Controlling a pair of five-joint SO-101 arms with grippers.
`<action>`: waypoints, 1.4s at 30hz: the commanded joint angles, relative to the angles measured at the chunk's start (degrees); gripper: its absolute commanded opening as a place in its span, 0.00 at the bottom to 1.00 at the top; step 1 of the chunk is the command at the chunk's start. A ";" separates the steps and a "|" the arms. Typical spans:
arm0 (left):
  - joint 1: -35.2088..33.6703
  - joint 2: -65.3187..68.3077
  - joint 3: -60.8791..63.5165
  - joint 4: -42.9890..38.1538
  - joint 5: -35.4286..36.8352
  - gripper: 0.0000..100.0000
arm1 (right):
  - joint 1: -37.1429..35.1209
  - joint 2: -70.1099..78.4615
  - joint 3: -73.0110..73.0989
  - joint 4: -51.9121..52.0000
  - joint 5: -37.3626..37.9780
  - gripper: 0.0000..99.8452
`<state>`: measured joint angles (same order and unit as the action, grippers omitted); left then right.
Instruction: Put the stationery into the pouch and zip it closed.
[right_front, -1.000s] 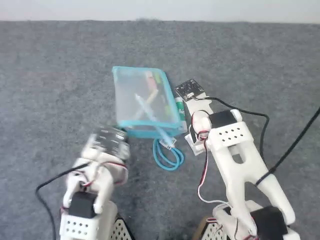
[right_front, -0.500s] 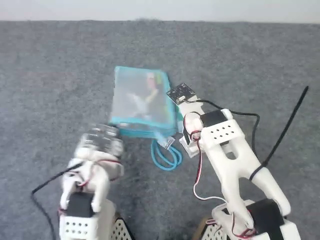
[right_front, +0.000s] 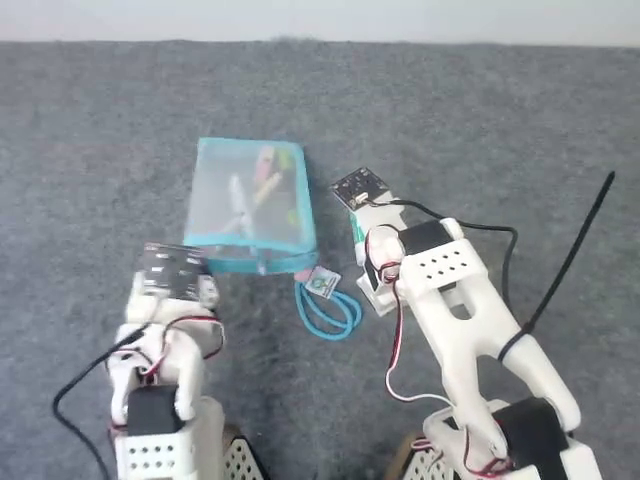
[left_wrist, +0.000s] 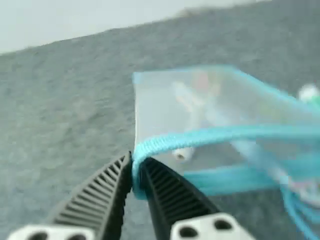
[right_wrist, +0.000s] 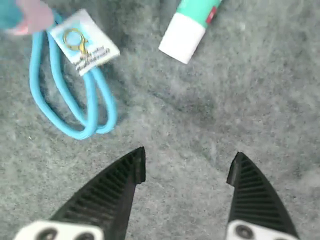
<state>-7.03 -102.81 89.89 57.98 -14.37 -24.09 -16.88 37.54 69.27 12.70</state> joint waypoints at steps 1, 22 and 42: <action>20.66 -1.41 -1.98 3.08 -3.78 0.01 | -0.31 0.04 -0.26 -0.48 -0.62 0.25; -5.89 -1.41 -3.21 -4.22 10.81 0.01 | -5.93 -0.48 -0.62 -5.49 -2.11 0.25; -6.68 -1.41 -2.95 -4.31 11.96 0.01 | -5.49 21.49 -19.25 -13.93 -4.75 0.25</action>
<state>-13.36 -102.90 89.89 55.96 -3.47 -29.54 1.76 24.88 56.53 8.57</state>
